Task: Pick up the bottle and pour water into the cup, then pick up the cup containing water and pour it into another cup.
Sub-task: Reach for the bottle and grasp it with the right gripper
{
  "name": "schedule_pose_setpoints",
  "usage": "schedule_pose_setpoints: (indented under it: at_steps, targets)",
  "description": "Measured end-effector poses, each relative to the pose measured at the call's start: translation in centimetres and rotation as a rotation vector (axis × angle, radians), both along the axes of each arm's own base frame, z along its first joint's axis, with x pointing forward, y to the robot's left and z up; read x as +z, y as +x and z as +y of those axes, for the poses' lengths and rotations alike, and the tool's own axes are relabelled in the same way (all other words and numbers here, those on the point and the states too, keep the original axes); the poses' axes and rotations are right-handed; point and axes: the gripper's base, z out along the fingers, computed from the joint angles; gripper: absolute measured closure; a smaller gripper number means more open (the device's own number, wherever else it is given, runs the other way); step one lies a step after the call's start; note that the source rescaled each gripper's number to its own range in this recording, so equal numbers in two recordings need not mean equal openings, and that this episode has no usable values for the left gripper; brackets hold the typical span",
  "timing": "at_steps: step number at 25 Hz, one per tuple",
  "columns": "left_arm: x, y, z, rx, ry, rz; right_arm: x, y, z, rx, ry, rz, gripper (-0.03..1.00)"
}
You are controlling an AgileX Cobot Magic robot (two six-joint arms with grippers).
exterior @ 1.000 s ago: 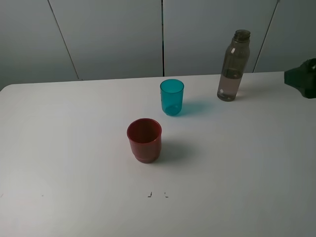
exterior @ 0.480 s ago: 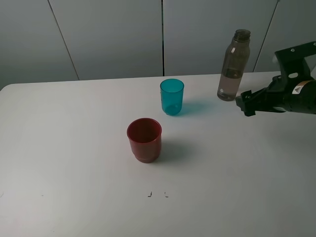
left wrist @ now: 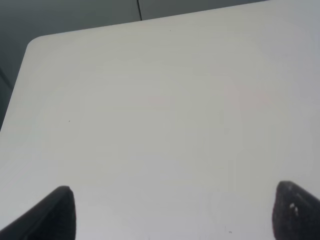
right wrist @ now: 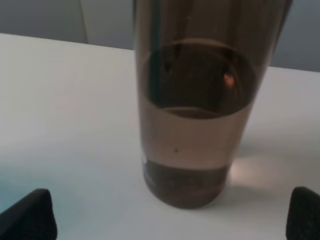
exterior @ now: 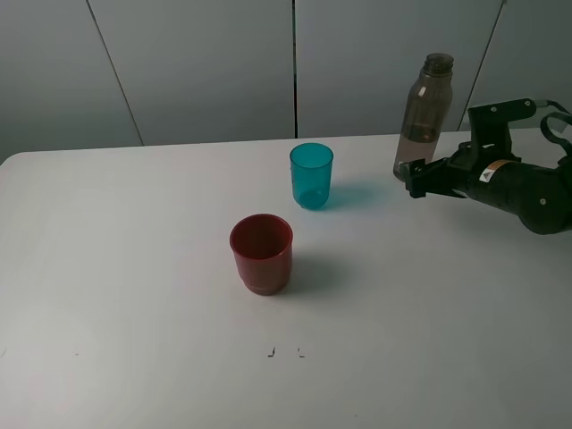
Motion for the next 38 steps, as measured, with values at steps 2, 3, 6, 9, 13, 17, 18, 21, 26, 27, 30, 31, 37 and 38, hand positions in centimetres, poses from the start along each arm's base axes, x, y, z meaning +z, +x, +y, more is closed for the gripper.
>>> schedule_pose_setpoints:
  at_steps: [2,3,6,9,13,17,18,21,26,27,30,31,37,38]
  targets:
    - [0.0,0.0,0.0,0.000,0.000,0.000,0.0,1.1,-0.3,-0.030,0.029,-0.012,-0.03]
    - [0.0,0.0,0.0,0.000,0.000,0.000,0.1,1.6,-0.5,-0.042,0.044,-0.021,-0.03]
    - [0.0,0.0,0.0,0.000,0.000,0.000,0.3,2.8,-0.4,-0.045,0.058,-0.047,-0.03]
    - [0.0,0.0,0.0,0.000,0.000,0.000,0.2,3.6,-0.3,-0.037,0.065,-0.060,-0.03]
    - [0.0,0.0,0.0,0.000,0.000,0.000,-0.8,4.1,-0.2,-0.035,0.076,-0.041,-0.03]
    - [0.0,0.0,0.0,0.000,0.000,0.000,-1.4,4.6,-0.1,-0.025,0.077,-0.036,-0.03]
    - [0.0,0.0,0.0,0.000,0.000,0.000,-1.5,4.8,0.0,-0.025,0.080,-0.042,-0.03]
    - [0.0,0.0,0.0,0.000,0.000,0.000,-1.9,5.5,0.0,-0.025,0.084,-0.052,-0.03]
    - [0.0,0.0,0.0,0.000,0.000,0.000,-2.2,6.3,0.1,-0.025,0.086,-0.064,-0.03]
    - [0.0,0.0,0.0,0.000,0.000,0.000,-2.1,6.6,0.1,-0.024,0.087,-0.076,-0.03]
    - [0.0,0.0,0.0,0.000,0.000,0.000,-1.7,7.2,0.2,-0.024,0.091,-0.096,-0.03]
    - [0.0,0.0,0.0,0.000,0.000,0.000,-1.6,7.3,0.2,-0.023,0.092,-0.103,-0.03]
    - [0.0,0.0,0.0,0.000,0.000,0.000,-1.2,7.9,0.1,-0.035,0.097,-0.124,-0.03]
    - [0.0,0.0,0.0,0.000,0.000,0.000,-1.2,7.9,0.1,-0.038,0.098,-0.124,-0.03]
